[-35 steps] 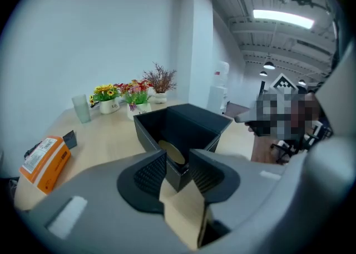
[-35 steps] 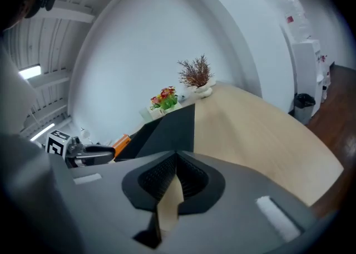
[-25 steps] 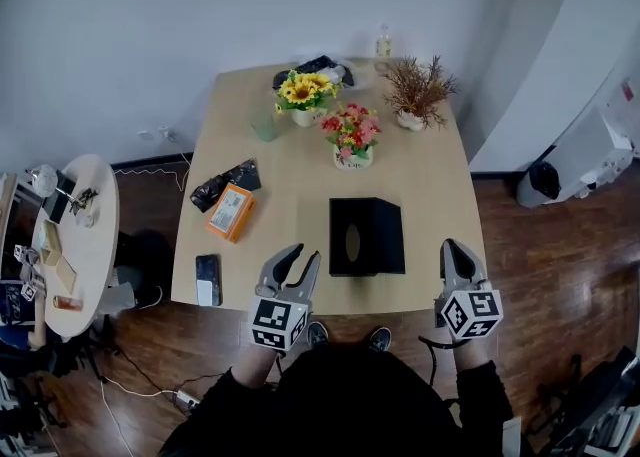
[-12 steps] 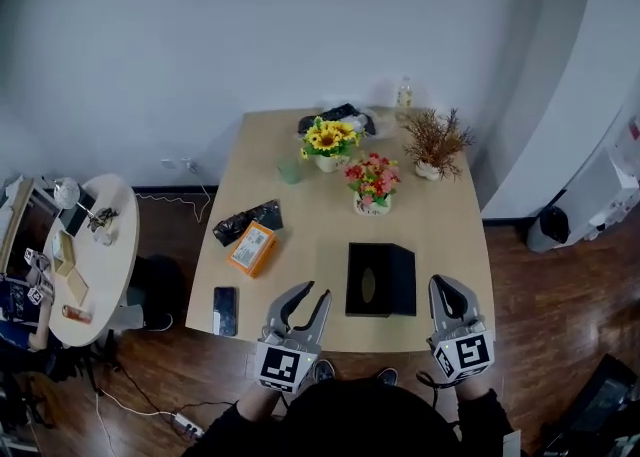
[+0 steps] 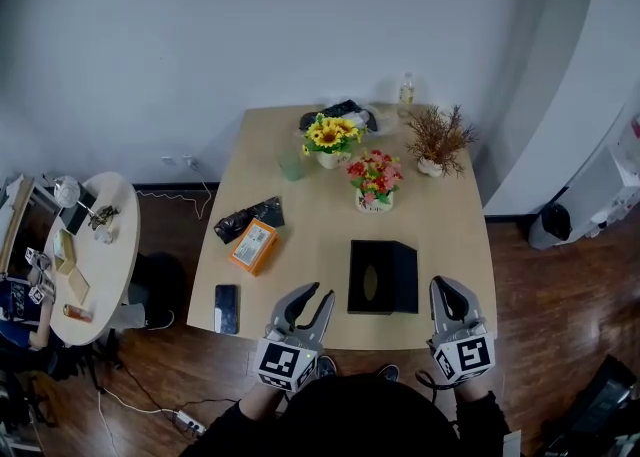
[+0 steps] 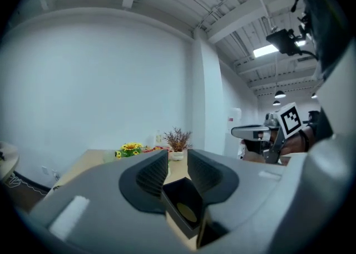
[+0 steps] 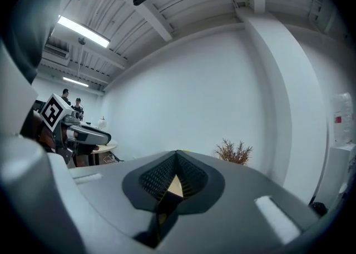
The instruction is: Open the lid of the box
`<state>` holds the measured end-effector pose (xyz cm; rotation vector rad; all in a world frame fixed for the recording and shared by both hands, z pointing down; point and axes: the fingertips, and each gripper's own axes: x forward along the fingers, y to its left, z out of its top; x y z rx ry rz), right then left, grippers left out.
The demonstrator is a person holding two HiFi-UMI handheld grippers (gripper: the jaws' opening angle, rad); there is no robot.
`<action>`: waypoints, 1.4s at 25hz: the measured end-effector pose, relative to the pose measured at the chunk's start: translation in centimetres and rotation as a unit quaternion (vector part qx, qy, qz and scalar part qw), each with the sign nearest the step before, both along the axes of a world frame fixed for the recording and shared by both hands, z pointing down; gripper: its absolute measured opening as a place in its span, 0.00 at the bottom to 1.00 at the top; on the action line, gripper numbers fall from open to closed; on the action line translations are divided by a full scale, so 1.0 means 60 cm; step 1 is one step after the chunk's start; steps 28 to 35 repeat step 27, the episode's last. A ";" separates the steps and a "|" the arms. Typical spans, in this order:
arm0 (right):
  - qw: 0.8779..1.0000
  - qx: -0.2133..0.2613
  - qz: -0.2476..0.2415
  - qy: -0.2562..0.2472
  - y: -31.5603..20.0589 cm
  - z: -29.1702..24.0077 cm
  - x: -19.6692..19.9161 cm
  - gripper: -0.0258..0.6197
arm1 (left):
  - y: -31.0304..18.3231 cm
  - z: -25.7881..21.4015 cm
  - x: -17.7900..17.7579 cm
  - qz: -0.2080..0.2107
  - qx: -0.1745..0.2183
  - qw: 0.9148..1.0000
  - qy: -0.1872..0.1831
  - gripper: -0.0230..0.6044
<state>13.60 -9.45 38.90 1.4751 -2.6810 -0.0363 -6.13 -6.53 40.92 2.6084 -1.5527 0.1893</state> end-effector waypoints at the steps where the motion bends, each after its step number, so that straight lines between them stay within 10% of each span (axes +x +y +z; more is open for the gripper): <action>1: 1.000 -0.001 0.000 0.000 0.001 0.001 -0.001 0.04 | 0.001 0.001 0.004 0.003 0.001 1.000 -0.002 0.18; 35: 1.000 -0.009 0.009 0.012 0.005 0.012 0.002 0.04 | 0.002 0.018 -0.005 -0.001 -0.014 1.000 -0.009 0.18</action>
